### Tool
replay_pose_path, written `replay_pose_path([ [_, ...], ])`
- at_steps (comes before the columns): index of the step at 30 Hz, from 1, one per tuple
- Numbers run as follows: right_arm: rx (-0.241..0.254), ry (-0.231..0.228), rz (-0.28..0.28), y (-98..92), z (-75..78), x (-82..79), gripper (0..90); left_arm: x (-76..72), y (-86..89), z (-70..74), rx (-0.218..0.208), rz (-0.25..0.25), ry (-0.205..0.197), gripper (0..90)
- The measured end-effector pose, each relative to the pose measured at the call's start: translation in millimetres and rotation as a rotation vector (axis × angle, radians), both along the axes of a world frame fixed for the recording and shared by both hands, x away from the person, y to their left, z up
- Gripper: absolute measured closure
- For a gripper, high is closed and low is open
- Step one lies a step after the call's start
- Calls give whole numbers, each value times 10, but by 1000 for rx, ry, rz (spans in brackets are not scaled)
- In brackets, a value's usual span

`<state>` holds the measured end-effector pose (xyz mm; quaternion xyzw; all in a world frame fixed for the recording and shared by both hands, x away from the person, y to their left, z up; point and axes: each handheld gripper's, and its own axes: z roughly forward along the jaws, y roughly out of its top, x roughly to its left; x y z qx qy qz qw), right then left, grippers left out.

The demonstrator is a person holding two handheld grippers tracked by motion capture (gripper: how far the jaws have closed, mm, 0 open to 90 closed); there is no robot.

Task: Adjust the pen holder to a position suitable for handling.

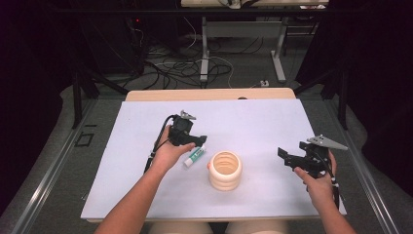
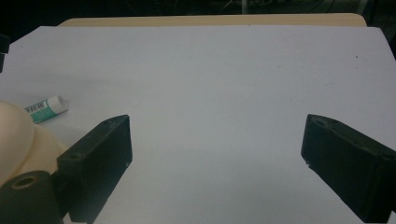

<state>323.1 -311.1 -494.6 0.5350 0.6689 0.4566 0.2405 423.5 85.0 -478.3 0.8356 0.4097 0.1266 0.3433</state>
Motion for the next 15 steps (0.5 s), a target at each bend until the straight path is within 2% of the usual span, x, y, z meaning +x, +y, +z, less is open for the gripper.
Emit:
replay_pose_path([
  [9, 3, -1, 4, 2, -1, 1, 84, 82, -9, -156, 22, 10, 36, 272],
  [15, 0, -3, 5, 0, -2, 5, 84, 113, -8, -249, 36, -1, 56, 287],
])
